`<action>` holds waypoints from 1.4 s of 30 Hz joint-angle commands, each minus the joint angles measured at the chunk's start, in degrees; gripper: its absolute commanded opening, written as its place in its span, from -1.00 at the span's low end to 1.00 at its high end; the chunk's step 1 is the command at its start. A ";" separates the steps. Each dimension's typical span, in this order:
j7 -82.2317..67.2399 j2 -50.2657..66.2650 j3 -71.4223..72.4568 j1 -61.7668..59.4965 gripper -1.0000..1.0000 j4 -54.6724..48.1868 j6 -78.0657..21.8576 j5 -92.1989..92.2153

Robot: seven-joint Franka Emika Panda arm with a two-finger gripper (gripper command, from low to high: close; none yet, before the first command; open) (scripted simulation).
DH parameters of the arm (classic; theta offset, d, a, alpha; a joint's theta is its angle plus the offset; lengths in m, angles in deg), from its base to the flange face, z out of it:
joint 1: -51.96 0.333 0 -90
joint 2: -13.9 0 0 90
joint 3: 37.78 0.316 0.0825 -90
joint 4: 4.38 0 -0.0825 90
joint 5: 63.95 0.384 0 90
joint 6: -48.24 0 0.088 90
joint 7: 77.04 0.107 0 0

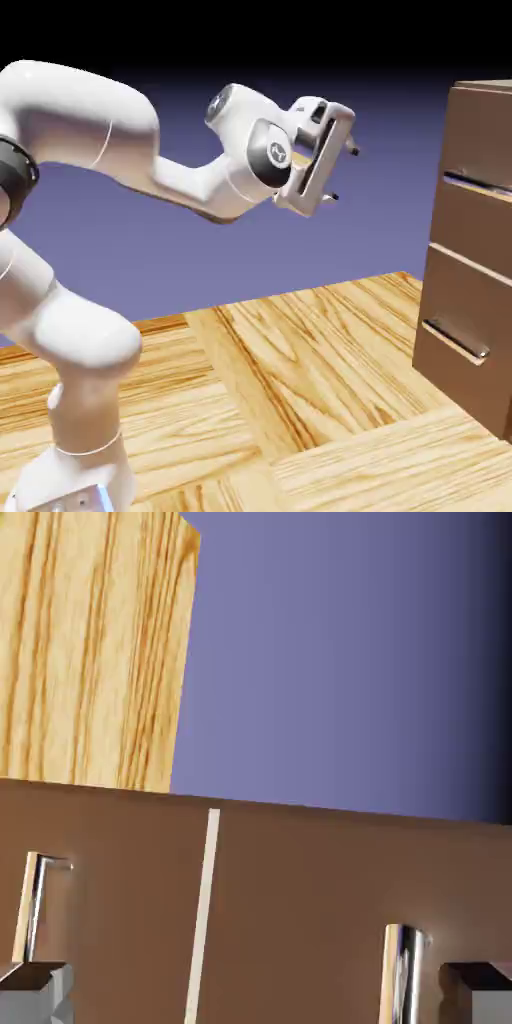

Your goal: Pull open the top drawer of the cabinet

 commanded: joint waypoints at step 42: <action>-90.37 -6.33 -54.23 59.13 0.00 -33.57 -9.90 -99.40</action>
